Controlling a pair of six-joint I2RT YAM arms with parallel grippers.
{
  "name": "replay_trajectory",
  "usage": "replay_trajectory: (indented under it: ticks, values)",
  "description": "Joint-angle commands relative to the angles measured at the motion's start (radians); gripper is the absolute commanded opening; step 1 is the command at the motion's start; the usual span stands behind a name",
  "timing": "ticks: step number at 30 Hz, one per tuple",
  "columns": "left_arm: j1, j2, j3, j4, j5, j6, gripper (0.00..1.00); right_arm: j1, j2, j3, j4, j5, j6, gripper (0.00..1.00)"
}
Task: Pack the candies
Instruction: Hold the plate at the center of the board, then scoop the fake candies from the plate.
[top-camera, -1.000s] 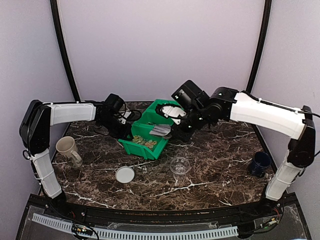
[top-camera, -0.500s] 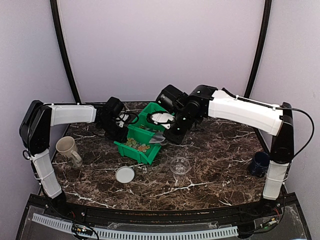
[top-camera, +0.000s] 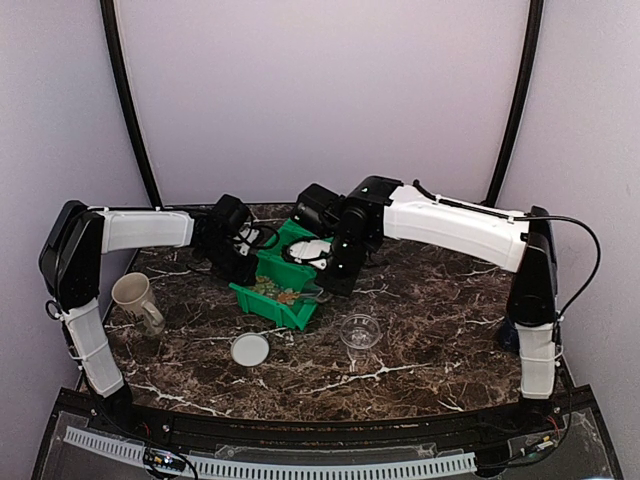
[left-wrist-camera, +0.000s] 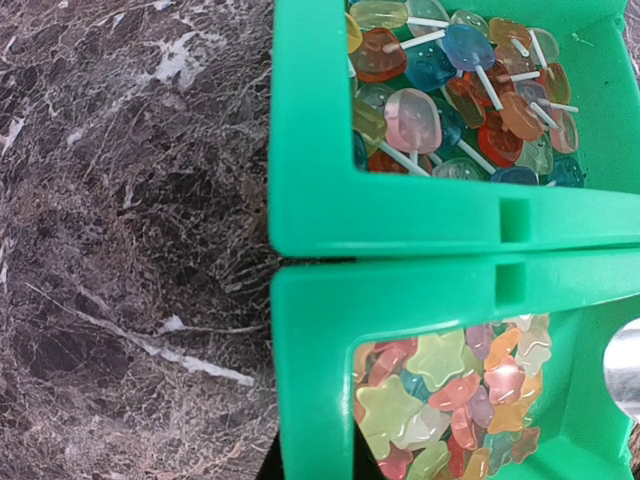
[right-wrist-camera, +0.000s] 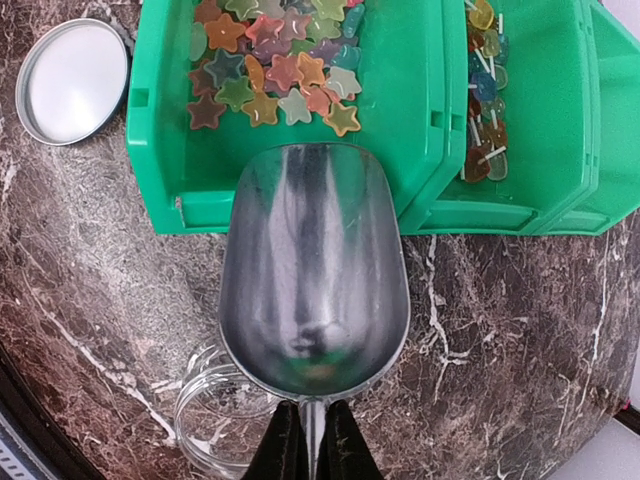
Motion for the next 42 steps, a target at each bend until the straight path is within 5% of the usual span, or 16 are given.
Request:
replay_trajectory:
  ticks: [1, 20, 42]
  values:
    - [-0.017, -0.072, 0.028, 0.137, 0.037, 0.02, 0.0, 0.014, 0.047, 0.085, -0.029, 0.026, -0.023, 0.0]
    - [-0.065, -0.139, -0.035, 0.218, 0.003, 0.047, 0.0, 0.043, 0.228, 0.168, -0.021, 0.071, -0.06, 0.0]
    - [-0.064, -0.212, -0.061, 0.282, 0.119, 0.025, 0.0, 0.041, 0.197, -0.217, 0.576, -0.01, -0.015, 0.0]
